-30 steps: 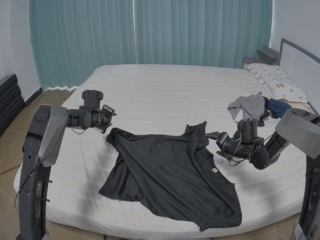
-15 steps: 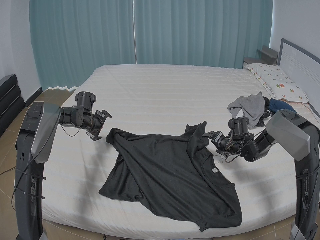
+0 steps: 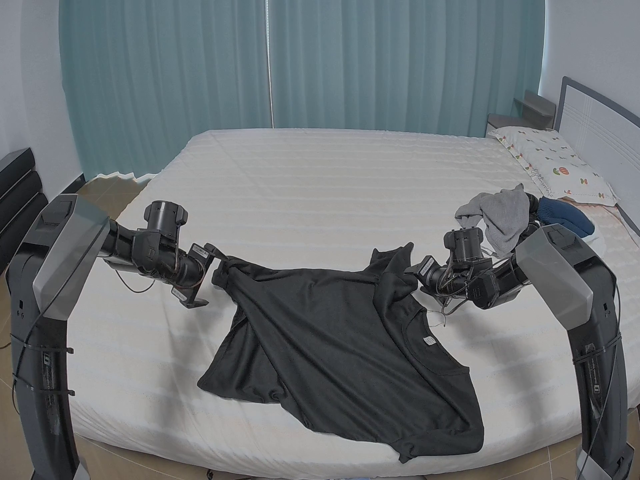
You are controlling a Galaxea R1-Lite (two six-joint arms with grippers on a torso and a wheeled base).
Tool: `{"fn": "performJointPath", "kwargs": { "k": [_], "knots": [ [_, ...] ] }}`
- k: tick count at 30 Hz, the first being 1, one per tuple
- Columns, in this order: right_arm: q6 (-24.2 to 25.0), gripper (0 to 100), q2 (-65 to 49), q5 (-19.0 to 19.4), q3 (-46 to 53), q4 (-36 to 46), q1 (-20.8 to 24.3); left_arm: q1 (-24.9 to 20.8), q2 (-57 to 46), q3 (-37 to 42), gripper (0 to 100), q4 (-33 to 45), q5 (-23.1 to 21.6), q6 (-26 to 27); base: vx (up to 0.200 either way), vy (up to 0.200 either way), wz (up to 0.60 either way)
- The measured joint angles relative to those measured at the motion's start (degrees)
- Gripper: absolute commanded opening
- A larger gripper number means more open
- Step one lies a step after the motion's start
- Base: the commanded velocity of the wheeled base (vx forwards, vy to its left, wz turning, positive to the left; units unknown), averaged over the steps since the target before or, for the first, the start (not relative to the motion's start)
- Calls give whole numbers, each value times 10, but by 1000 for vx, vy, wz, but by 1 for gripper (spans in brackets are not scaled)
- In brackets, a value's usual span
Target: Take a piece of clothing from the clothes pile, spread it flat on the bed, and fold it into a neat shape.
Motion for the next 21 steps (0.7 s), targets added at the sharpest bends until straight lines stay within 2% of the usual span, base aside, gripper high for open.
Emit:
{"fn": "performJointPath", "kwargs": {
  "k": [8, 15, 16, 21],
  "knots": [
    [0, 0, 36, -3, -93, 57, -5, -4, -61, 134, 100, -83, -7, -18, 0, 0, 0],
    [-2, 0, 49, -13, -132, 63, -9, -6, -98, 248, 100, -215, -14, -34, 0, 0, 0],
    [-5, 100, 50, -14, -135, 64, -9, -6, -102, 264, 100, -235, -15, -36, 0, 0, 0],
    [-41, 100, 53, -15, -127, 62, -9, -10, -112, 309, 100, -273, -18, -39, 0, 0, 0]
  ]
}}
